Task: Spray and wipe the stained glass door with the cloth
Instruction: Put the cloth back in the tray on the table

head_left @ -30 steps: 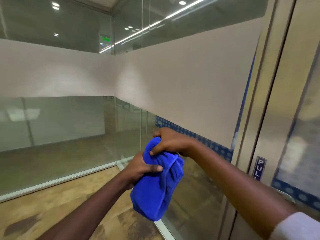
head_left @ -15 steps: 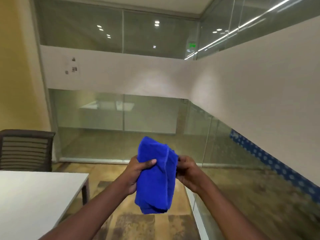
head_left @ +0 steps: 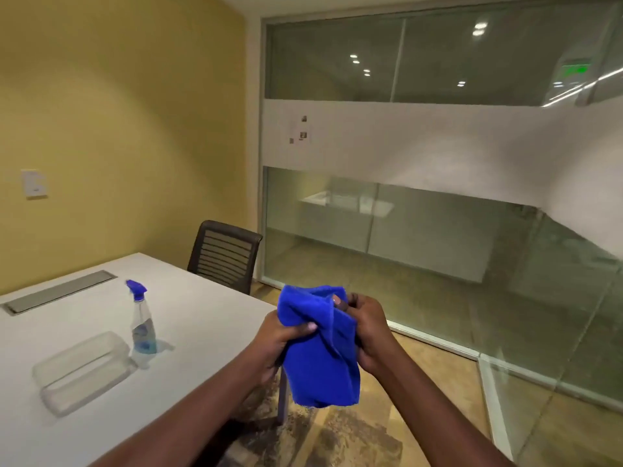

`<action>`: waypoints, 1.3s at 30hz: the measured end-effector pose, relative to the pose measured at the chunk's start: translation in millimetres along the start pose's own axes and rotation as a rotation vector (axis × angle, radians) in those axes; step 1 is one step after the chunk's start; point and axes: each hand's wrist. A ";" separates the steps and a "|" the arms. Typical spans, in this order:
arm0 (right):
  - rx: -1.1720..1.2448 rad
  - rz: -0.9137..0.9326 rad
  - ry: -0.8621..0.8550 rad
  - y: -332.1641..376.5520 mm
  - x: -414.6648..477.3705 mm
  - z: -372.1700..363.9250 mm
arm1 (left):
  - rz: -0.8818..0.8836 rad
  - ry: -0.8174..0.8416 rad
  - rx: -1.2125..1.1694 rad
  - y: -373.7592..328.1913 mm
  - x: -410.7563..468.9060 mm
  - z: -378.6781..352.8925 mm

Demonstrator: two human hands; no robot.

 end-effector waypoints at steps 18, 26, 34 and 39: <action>-0.193 -0.044 0.751 -135.4 138.1 -228.9 | -0.143 -0.544 0.121 -71.9 19.4 267.5; -0.122 -0.015 0.735 -196.9 177.6 -326.0 | -0.050 -0.732 0.161 -89.3 0.4 366.1; -0.057 -0.129 0.846 -258.7 202.5 -399.6 | 0.028 -0.829 0.041 -65.6 -24.7 445.1; -0.011 -0.217 0.926 -313.1 219.3 -439.1 | 0.002 -1.031 0.044 -44.7 -13.5 491.0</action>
Point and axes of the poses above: each hand's wrist, its own x-axis towards the middle knuckle, its own z-axis out of the back of the hand, y = z × x, and after that the axes turned 13 degrees about z, right-handed
